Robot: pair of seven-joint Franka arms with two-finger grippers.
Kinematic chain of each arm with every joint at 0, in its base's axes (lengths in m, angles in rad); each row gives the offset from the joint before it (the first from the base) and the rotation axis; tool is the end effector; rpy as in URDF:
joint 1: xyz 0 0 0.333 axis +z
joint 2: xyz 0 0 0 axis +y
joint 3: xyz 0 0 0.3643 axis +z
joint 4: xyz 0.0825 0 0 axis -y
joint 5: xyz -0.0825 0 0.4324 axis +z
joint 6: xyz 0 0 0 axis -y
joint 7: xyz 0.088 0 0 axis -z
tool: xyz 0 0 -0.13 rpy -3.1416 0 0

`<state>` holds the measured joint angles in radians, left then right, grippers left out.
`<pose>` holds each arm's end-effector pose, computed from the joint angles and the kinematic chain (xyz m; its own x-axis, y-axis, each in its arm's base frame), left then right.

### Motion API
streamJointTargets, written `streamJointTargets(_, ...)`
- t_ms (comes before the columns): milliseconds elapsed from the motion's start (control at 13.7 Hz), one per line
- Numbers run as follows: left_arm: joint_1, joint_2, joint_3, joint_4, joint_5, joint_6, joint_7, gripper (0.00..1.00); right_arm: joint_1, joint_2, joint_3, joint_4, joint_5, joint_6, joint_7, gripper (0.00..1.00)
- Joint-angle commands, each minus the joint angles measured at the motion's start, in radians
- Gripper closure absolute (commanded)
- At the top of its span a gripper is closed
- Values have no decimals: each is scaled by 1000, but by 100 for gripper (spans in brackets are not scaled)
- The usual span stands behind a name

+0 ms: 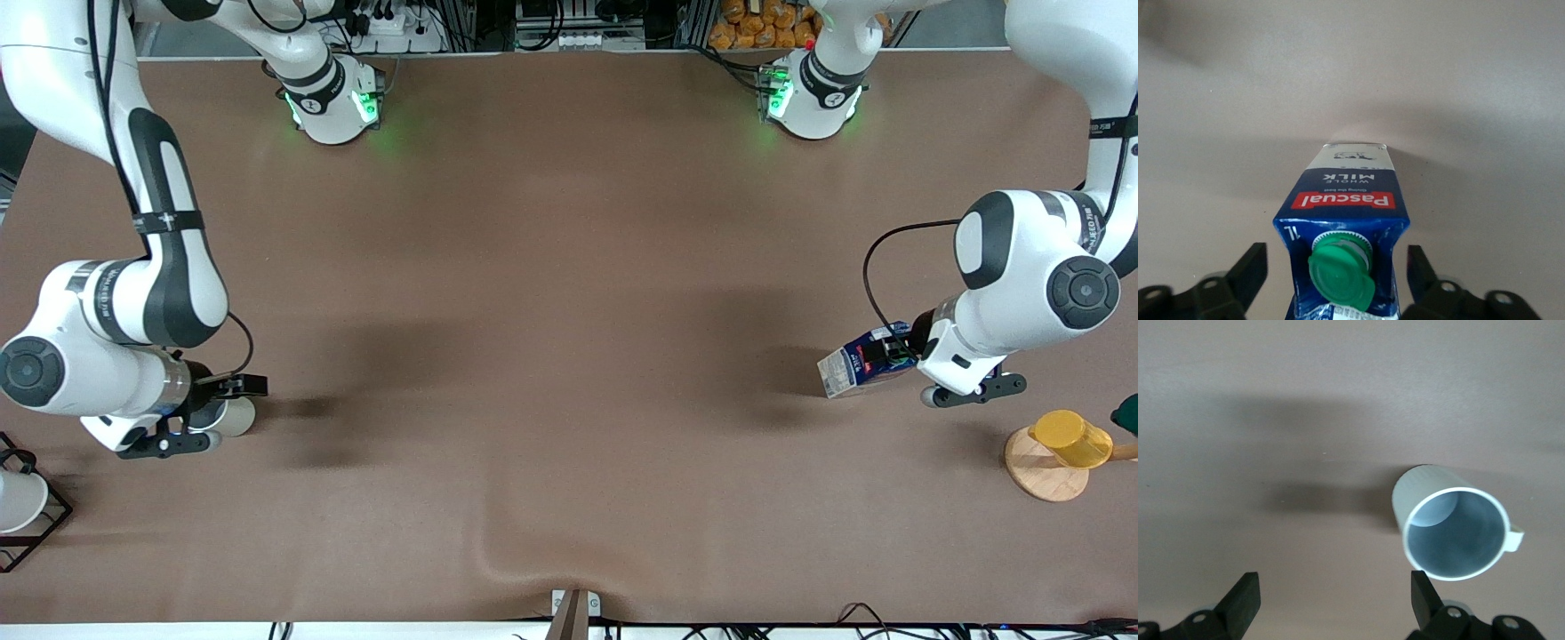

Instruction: Place milk next to cup

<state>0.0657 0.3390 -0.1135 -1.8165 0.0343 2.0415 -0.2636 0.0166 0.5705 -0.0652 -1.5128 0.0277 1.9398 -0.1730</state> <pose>0.6772 -0.0251 0.3414 0.9734 0.2013 -0.1098 0.2003 -0.9795 -0.0203 0.7515 -0.0270 0.3144 0.9827 0.1198 -0.1415 0.1191 -0.9928 -0.0135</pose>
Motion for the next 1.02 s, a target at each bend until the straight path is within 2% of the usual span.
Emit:
streamJointTargets(0,12,-2,-3,2,-22,11,-17,15,-42,22,12,28,-6,17,-106,0)
streamJointTargets(146,11,-2,-3,3,-22,9,-20,20,-70,44,12,26,4,51,-137,0)
streamJointTargets(655,-1,-3,-5,17,-20,0,-20,55,-69,111,12,26,4,54,-141,0)
streamJointTargets(801,-6,-3,-5,31,-19,-1,-17,68,-70,129,12,26,1,54,-141,0)
streamJointTargets(947,-6,-9,-8,45,-17,-9,-14,70,-67,143,12,26,3,65,-141,0)
